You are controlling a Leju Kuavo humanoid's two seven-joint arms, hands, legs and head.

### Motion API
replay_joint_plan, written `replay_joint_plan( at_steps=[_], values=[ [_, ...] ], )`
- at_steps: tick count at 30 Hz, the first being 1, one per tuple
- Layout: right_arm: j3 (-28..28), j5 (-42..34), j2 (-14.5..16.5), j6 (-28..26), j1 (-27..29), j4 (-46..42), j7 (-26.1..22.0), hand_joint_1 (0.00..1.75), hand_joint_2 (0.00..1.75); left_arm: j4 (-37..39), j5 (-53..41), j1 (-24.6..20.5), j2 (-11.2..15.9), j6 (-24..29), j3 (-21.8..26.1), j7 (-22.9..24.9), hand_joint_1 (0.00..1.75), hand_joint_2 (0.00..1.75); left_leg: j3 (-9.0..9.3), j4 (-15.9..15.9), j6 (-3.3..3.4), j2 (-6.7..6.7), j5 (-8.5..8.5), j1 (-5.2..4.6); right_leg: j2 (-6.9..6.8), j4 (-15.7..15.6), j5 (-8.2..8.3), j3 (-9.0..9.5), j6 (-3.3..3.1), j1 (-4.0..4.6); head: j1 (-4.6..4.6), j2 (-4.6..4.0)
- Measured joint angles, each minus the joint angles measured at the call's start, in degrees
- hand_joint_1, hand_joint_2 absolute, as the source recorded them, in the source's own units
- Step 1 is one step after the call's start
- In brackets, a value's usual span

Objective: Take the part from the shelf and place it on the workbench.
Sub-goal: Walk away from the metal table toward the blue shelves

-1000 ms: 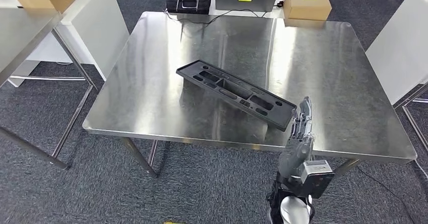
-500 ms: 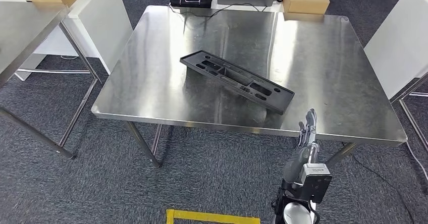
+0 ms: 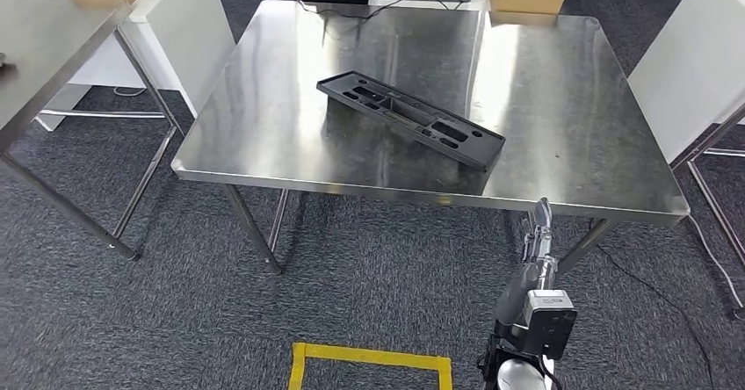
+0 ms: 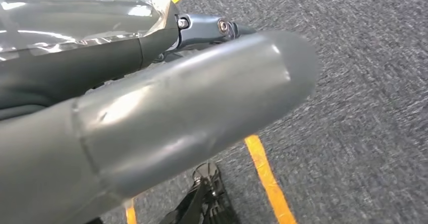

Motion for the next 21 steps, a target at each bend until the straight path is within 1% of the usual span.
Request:
replay_joint_plan(
  at_steps=[1, 2, 3, 4, 5, 6, 7, 8, 9, 10, 11, 12, 13, 14, 15, 16, 17, 18, 19, 20, 21],
  values=[
    [-0.1, 0.0, 0.0, 0.0, 0.0, 0.0, 0.0, 0.00, 0.00, 0.0, 0.0, 0.0, 0.0, 0.0, 0.0, 0.0, 0.00, 0.00, -0.45, -0.2, 0.38, 0.14, 0.57, 0.04, 0.04, 0.2, -0.01, -0.26, 0.24, -0.05, -0.10, 0.00],
    [-0.2, 0.0, 0.0, 0.0, 0.1, 0.0, 0.0, 0.00, 0.00, 0.0, 0.0, 0.0, 0.0, 0.0, 0.0, 0.0, 0.00, 0.00, -1.12, -0.4, 0.88, 0.28, 1.30, 0.11, 0.10, 0.9, -0.87, -0.80, 0.28, -0.03, -0.09, 0.00],
    [-0.3, 0.0, 0.0, 0.0, 0.2, 0.0, -0.1, 0.00, 0.00, 0.0, 0.0, -0.1, 0.0, 0.0, 0.0, 0.0, 0.00, 0.00, -1.94, -0.6, 1.29, 0.46, 2.14, 0.23, 0.17, 2.9, -2.86, -1.69, 0.08, -0.03, 0.04, 0.00],
    [-0.5, 0.1, 0.0, 0.0, 0.2, 0.1, -0.1, 0.00, 0.00, 0.0, 0.0, -0.1, 0.0, 0.0, 0.0, 0.0, 0.00, 0.00, -2.80, -0.6, 1.56, 0.62, 2.95, 0.31, 0.21, 5.9, -5.64, -2.77, -0.26, -0.15, 0.13, 0.00],
    [-0.6, 0.1, -0.1, 0.1, 0.2, 0.2, -0.2, 0.00, 0.00, 0.0, 0.0, -0.1, 0.0, 0.0, 0.0, 0.0, 0.00, 0.00, -3.73, -0.6, 1.75, 0.68, 3.68, 0.28, 0.23, 9.7, -8.41, -3.85, -0.47, -0.24, 0.30, 0.00],
    [-0.6, 0.1, -0.1, 0.1, 0.2, 0.3, -0.3, 0.00, 0.00, 0.0, 0.0, -0.1, 0.1, 0.0, 0.0, 0.1, 0.00, 0.00, -4.55, -0.5, 1.73, 0.77, 4.41, 0.26, 0.23, 13.5, -10.35, -4.61, -0.35, -0.39, 0.41, 0.00],
    [-0.7, 0.2, -0.1, 0.1, 0.2, 0.5, -0.4, 0.00, 0.00, 0.0, 0.0, -0.1, 0.0, -0.1, 0.0, 0.1, 0.00, 0.00, -5.40, -0.5, 1.66, 0.84, 5.12, 0.25, 0.23, 16.1, -11.00, -4.70, 0.11, -0.52, 0.42, 0.00],
    [-0.8, 0.2, -0.1, 0.1, 0.2, 0.7, -0.6, 0.00, 0.00, 0.0, 0.0, -0.1, 0.0, -0.1, 0.0, 0.1, 0.00, 0.00, -6.26, -0.4, 1.54, 0.91, 5.84, 0.26, 0.23, 17.0, -10.47, -3.87, 0.84, -0.64, 0.45, 0.00],
    [-0.9, 0.2, -0.2, 0.1, 0.2, 0.9, -0.8, 0.00, 0.00, 0.0, 0.0, -0.1, 0.0, -0.1, 0.0, 0.1, 0.00, 0.00, -7.11, -0.3, 1.36, 0.94, 6.51, 0.28, 0.22, 15.7, -9.25, -2.02, 1.57, -0.77, 0.45, 0.00],
    [-1.0, 0.2, -0.2, 0.2, 0.1, 1.1, -0.9, 0.00, 0.00, 0.0, 0.0, -0.1, 0.0, -0.2, 0.0, 0.1, 0.00, 0.00, -7.97, 0.0, 1.12, 0.95, 7.10, 0.31, 0.22, 12.4, -8.00, 0.87, 2.09, -0.90, 0.46, 0.00],
    [-1.1, 0.3, -0.1, 0.2, 0.1, 1.2, -1.0, 0.00, 0.00, 0.0, 0.0, -0.1, 0.1, -0.4, 0.0, 0.1, 0.00, 0.00, -8.74, 0.3, 0.82, 0.92, 7.59, 0.25, 0.23, 7.7, -7.58, 4.28, 2.23, -0.97, 0.49, 0.00],
    [-1.2, 0.3, -0.1, 0.2, 0.0, 1.4, -1.1, 0.00, 0.00, 0.0, 0.0, -0.1, 0.1, -0.5, 0.0, 0.1, 0.00, 0.00, -9.31, 0.6, 0.48, 0.88, 8.03, 0.20, 0.29, 3.5, -7.81, 7.13, 2.00, -0.89, 0.43, 0.00],
    [-1.2, 0.3, 0.0, 0.2, -0.1, 1.5, -1.2, 0.00, 0.00, 0.0, 0.0, -0.1, 0.1, -0.6, 0.0, 0.1, 0.00, 0.00, -9.66, 0.9, 0.13, 0.86, 8.46, 0.13, 0.33, 0.4, -8.34, 8.89, 1.58, -0.80, 0.36, 0.00],
    [-1.3, 0.4, 0.0, 0.2, -0.1, 1.6, -1.3, 0.00, 0.00, 0.0, 0.0, -0.1, 0.1, -0.7, -0.1, 0.1, 0.00, 0.00, -9.88, 1.0, -0.25, 0.84, 8.91, 0.13, 0.36, -1.0, -8.85, 9.50, 1.08, -0.58, 0.27, 0.00],
    [-1.4, 0.4, 0.1, 0.2, -0.1, 1.7, -1.3, 0.00, 0.00, 0.0, 0.0, -0.1, 0.1, -0.7, -0.1, 0.1, 0.00, 0.00, -10.00, 0.9, -0.65, 0.83, 9.43, 0.21, 0.37, -1.3, -8.72, 9.17, 0.59, -0.42, 0.15, 0.00],
    [-1.5, 0.4, 0.1, 0.2, -0.1, 1.9, -1.4, 0.00, 0.00, 0.0, 0.0, -0.1, 0.2, -0.7, -0.1, 0.1, 0.00, 0.00, -10.24, 0.9, -1.02, 0.76, 9.57, 0.41, 0.29, -1.2, -8.25, 8.59, 0.03, -0.57, 0.14, 0.00],
    [-1.5, 0.4, 0.2, 0.2, -0.1, 2.0, -1.5, 0.00, 0.00, 0.0, 0.0, 0.0, 0.2, -0.7, -0.2, 0.1, 0.00, 0.00, -10.68, 1.5, -1.36, 0.63, 8.59, 0.59, 0.19, -1.2, -7.65, 8.04, -0.62, -0.67, 0.08, 0.00],
    [-1.6, 0.5, 0.3, 0.2, -0.2, 2.1, -1.5, 0.00, 0.00, 0.0, 0.0, 0.0, 0.2, -0.7, -0.2, 0.1, 0.00, 0.00, -11.30, 2.9, -1.67, 0.50, 6.49, 0.71, 0.09, -1.2, -6.93, 7.35, -1.24, -0.83, 0.00, 0.00],
    [-1.6, 0.5, 0.3, 0.2, -0.2, 2.3, -1.6, 0.00, 0.00, 0.0, 0.0, 0.0, 0.3, -0.7, -0.3, 0.1, 0.00, 0.00, -12.13, 5.6, -1.94, 0.37, 3.39, 0.82, 0.00, -1.2, -6.15, 6.61, -1.72, -0.96, -0.07, 0.00],
    [-1.6, 0.6, 0.4, 0.2, -0.2, 2.4, -1.6, 0.00, 0.00, 0.0, 0.0, 0.0, 0.3, -0.7, -0.3, 0.1, 0.00, 0.00, -13.02, 9.1, -2.16, 0.32, 0.04, 0.82, -0.05, -1.2, -5.40, 5.84, -1.99, -0.85, -0.15, 0.00],
    [-1.6, 0.6, 0.4, 0.2, -0.2, 2.6, -1.7, 0.00, 0.00, 0.0, 0.0, 0.0, 0.3, -0.7, -0.4, 0.1, 0.00, 0.00, -13.76, 13.0, -2.35, 0.31, -2.32, 0.83, -0.09, -1.1, -4.63, 5.03, -2.06, -0.78, -0.18, 0.00]
  ],
)
